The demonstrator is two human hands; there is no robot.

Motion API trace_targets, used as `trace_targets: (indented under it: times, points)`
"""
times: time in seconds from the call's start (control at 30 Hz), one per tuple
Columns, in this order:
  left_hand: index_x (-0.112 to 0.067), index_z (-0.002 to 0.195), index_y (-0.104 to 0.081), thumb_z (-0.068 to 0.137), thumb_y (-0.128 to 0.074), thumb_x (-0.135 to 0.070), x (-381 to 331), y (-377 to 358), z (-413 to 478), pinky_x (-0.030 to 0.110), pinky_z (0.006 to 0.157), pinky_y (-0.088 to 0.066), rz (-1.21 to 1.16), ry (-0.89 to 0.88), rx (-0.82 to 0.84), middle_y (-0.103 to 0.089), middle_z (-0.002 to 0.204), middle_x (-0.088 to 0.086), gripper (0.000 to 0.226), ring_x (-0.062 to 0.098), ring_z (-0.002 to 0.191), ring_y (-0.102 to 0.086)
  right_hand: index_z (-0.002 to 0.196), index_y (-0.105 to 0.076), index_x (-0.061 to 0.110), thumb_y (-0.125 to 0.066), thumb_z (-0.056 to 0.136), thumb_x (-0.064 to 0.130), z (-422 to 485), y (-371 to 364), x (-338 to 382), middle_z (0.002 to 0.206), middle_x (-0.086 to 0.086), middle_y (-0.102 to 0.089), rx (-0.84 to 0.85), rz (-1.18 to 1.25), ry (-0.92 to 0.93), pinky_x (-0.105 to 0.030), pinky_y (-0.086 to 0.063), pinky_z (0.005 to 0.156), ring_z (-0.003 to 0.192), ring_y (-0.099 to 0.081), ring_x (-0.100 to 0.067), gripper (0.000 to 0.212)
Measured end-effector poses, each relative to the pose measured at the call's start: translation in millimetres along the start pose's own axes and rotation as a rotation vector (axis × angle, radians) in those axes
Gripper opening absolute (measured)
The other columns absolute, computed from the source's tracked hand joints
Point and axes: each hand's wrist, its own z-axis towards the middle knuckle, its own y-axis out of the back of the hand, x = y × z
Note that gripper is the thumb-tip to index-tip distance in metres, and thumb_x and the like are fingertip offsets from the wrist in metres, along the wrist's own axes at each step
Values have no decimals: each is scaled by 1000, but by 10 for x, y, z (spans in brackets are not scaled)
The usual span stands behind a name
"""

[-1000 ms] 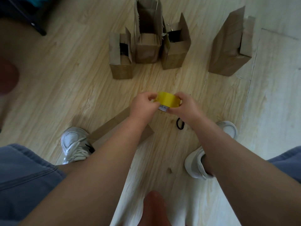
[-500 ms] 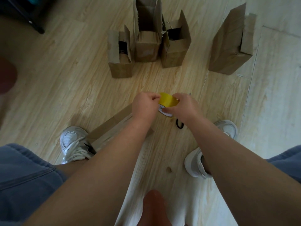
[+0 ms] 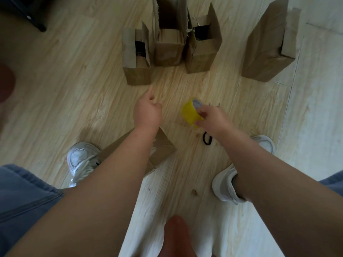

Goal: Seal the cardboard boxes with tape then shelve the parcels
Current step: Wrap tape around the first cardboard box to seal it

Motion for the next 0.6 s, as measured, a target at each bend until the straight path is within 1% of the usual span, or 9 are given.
trace_targets:
  times: [0.03, 0.1, 0.17, 0.27, 0.37, 0.43, 0.5, 0.53, 0.6]
  points:
    - [-20, 142, -52, 96, -55, -9, 21, 26, 8, 31, 98, -49, 31, -18, -7, -59, 133, 0, 48, 16, 113, -61, 95, -68, 17, -67, 89, 14, 25, -11, -41, 92, -5, -64, -32, -34, -12, -32, -44, 69, 99, -55, -23, 7]
    - [-17, 129, -64, 96, -50, -6, 78, 72, -4, 27, 92, -49, 111, -57, -19, -64, 127, 0, 37, 14, 110, -61, 100, -69, 17, -64, 92, 13, 57, -28, -86, 100, -8, -63, -74, -128, -16, -35, -48, 74, 109, -51, -24, 11]
    - [-16, 121, -68, 97, -49, -6, 137, 94, -41, 23, 89, -46, 140, -74, -27, -66, 123, 0, 33, 13, 110, -60, 107, -71, 19, -62, 94, 14, 81, -44, -90, 106, -8, -63, -94, -252, 3, -34, -46, 76, 117, -48, -26, 16]
    - [-17, 120, -69, 97, -49, -7, 234, 124, -102, 22, 86, -41, 155, -67, -42, -66, 122, 0, 32, 13, 110, -59, 127, -66, 24, -58, 99, 14, 139, -94, -90, 127, -10, -58, -8, -373, -29, -33, -42, 84, 134, -40, -26, 31]
    - [-16, 120, -69, 98, -48, -9, 341, 193, -176, 24, 86, -41, 211, -77, -86, -66, 122, 2, 31, 18, 112, -59, 135, -61, 24, -50, 101, 6, 165, -127, -88, 136, -12, -54, 75, -409, -89, -36, -47, 94, 132, -45, -27, 40]
    - [-15, 123, -67, 98, -47, -7, 428, 260, -254, 29, 90, -44, 292, -104, -123, -65, 124, 4, 33, 22, 114, -59, 128, -65, 19, -47, 98, -1, 125, -142, -44, 125, -11, -60, 56, -391, -92, -38, -49, 90, 119, -54, -29, 40]
    - [-13, 128, -64, 96, -47, -6, 522, 327, -336, 36, 97, -44, 353, -133, -142, -64, 128, 6, 36, 24, 118, -57, 112, -69, 14, -47, 97, -2, 55, -181, 27, 108, -7, -65, -35, -338, -24, -38, -49, 82, 108, -57, -29, 31]
    - [-12, 130, -62, 96, -49, -6, 568, 353, -371, 38, 99, -43, 376, -147, -146, -63, 130, 7, 37, 26, 119, -56, 116, -70, 11, -47, 99, 2, 18, -212, 78, 112, -8, -67, -81, -280, 28, -38, -49, 85, 111, -58, -28, 30]
    - [-12, 133, -59, 96, -52, -10, 650, 395, -444, 41, 102, -40, 412, -155, -146, -61, 131, 9, 38, 28, 120, -55, 131, -65, 12, -46, 104, 13, -81, -296, 219, 128, -9, -66, -122, -155, 113, -38, -48, 94, 125, -55, -27, 33]
